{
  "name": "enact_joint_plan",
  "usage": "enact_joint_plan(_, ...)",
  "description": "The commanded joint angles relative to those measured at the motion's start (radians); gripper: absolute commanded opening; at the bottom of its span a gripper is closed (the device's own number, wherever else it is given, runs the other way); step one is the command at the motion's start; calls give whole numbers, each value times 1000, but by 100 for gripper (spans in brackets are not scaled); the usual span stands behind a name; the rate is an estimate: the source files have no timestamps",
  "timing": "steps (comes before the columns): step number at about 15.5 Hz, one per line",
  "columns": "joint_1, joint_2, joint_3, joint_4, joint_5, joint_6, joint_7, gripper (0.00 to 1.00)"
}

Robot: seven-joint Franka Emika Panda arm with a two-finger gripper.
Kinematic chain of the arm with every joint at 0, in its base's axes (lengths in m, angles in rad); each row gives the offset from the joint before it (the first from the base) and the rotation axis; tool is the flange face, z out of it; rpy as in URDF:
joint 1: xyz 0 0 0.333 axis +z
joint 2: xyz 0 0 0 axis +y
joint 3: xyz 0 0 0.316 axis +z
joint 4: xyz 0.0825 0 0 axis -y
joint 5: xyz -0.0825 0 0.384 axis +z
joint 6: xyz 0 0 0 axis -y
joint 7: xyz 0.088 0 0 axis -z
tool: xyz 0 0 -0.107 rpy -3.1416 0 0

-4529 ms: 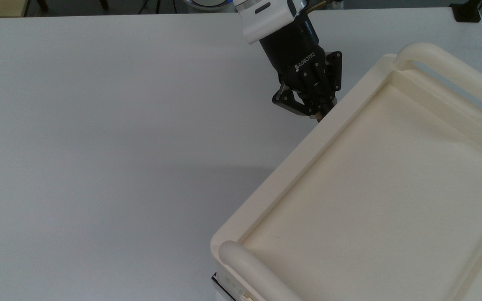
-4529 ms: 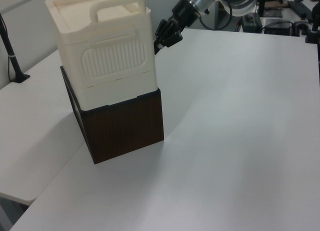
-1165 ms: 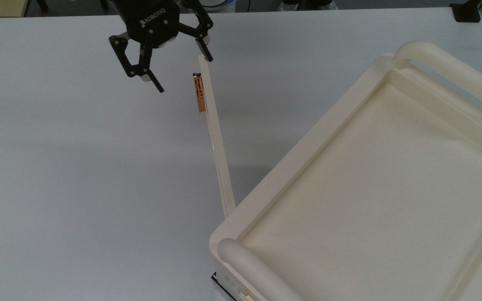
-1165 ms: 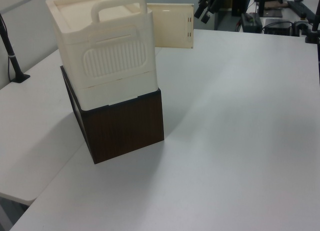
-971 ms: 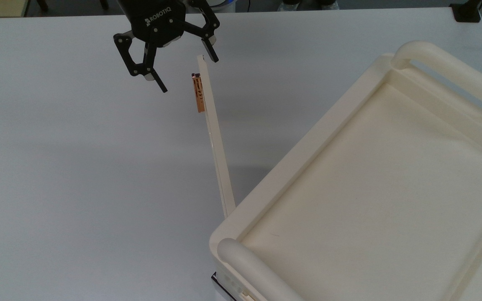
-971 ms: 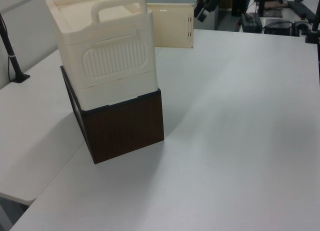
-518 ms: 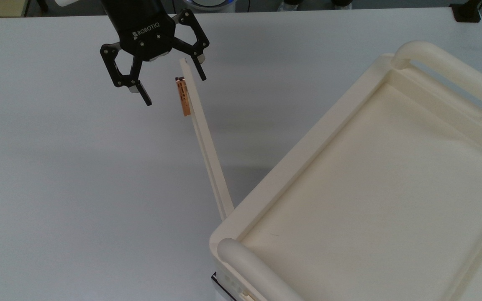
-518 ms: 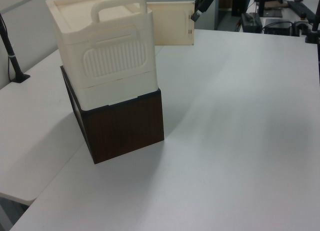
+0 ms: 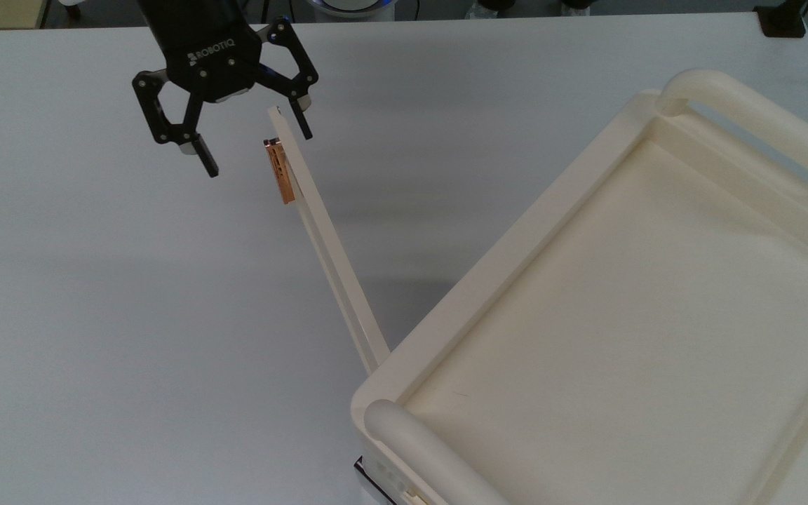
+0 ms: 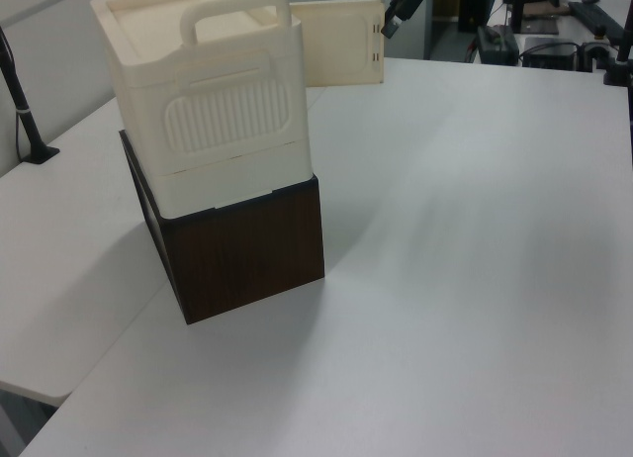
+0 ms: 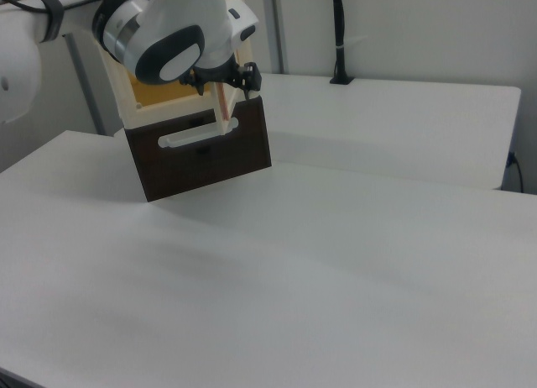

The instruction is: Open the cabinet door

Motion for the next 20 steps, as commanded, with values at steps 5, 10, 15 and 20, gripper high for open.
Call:
enact_joint_plan(5,1,45,-3,17,-17,131,80,100)
enact_joint_plan(10,-33,68,-3,44,-31,134,82,100)
enact_joint_plan(15,-40,93,-3,54,-34,203,83,100)
enact_joint_plan(20,-68,97,-5,75,-35,200,82,100)
